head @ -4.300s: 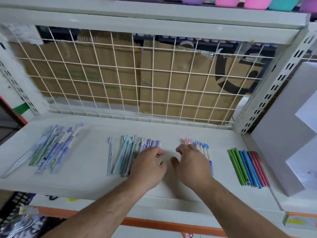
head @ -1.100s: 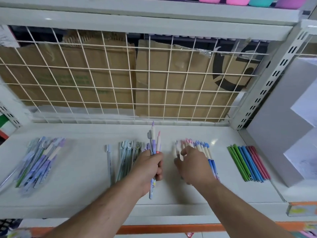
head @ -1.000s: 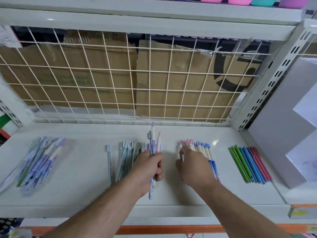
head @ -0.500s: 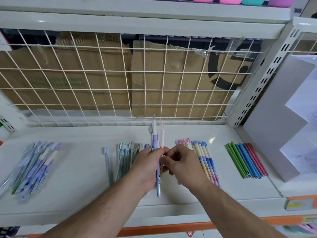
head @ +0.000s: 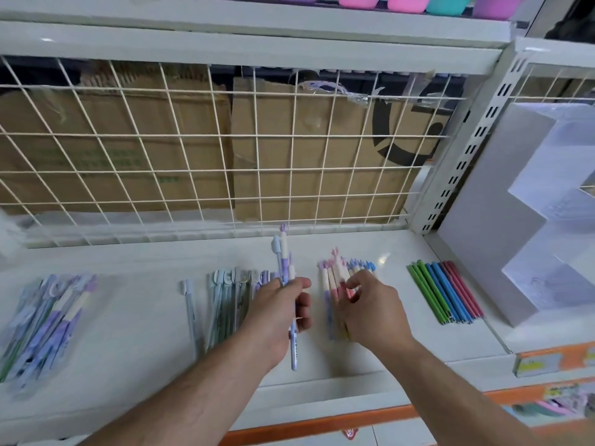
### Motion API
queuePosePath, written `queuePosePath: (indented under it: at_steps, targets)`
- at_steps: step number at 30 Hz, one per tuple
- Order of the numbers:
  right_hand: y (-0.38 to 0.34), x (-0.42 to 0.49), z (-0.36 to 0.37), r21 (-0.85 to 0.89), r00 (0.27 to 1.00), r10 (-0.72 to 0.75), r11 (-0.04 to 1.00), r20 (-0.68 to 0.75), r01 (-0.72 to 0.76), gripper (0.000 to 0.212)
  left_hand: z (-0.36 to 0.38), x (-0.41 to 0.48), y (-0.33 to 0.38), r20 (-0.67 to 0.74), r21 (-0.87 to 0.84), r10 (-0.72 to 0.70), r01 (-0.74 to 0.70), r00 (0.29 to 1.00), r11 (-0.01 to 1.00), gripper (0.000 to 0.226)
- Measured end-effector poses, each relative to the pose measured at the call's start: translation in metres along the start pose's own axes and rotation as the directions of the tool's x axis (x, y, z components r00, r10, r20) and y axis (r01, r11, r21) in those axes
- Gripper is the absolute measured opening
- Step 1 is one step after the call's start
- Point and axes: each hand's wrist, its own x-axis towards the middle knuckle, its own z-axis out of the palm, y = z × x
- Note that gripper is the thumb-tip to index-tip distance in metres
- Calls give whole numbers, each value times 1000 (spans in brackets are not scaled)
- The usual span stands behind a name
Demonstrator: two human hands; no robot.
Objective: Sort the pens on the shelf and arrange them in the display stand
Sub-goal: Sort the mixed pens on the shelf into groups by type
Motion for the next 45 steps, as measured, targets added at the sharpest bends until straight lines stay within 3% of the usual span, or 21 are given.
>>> queuePosePath:
  at_steps: [4,15,19,25,31,34,36,38,41,45]
  targets:
    - [7,5,7,-106,999,-34,994,-8,33,25,0,0,-1,10,26,4,-4,1000,1000,18]
    - [11,7,25,-441,949,-315,854,-13,277,24,-7,1,0,8,171,29,-30,1000,985,21]
    - [8,6,21,-505,949,-305,810,73,299,21,-8,1,0,15,165,17,-19,1000,986,22]
    - [9,6,22,-496,949,-310,816,56,296,25,-8,1,1,35,144,-14,8,999,989,24]
    - [7,1,22,-401,952,-304,878,-45,261,21,-10,-3,3,25,158,-12,8,1000,987,24]
    - [-6,-4,15,-54,975,-223,974,-25,221,12,-13,-1,2,34,177,-28,21,999,984,23]
    - [-19,-10,7,253,980,-159,959,117,125,13,-12,-1,2,53,149,-17,9,998,989,22]
    - [-31,-18,0,452,935,-150,892,321,-13,9,-11,-1,2,77,100,3,-11,997,995,22]
    - [-40,-25,-2,471,889,-195,882,413,-25,15,-12,2,-1,82,63,22,-27,996,998,21]
    - [-33,-19,8,359,957,-102,933,273,-3,19,-15,1,-2,8,150,63,-63,998,987,19]
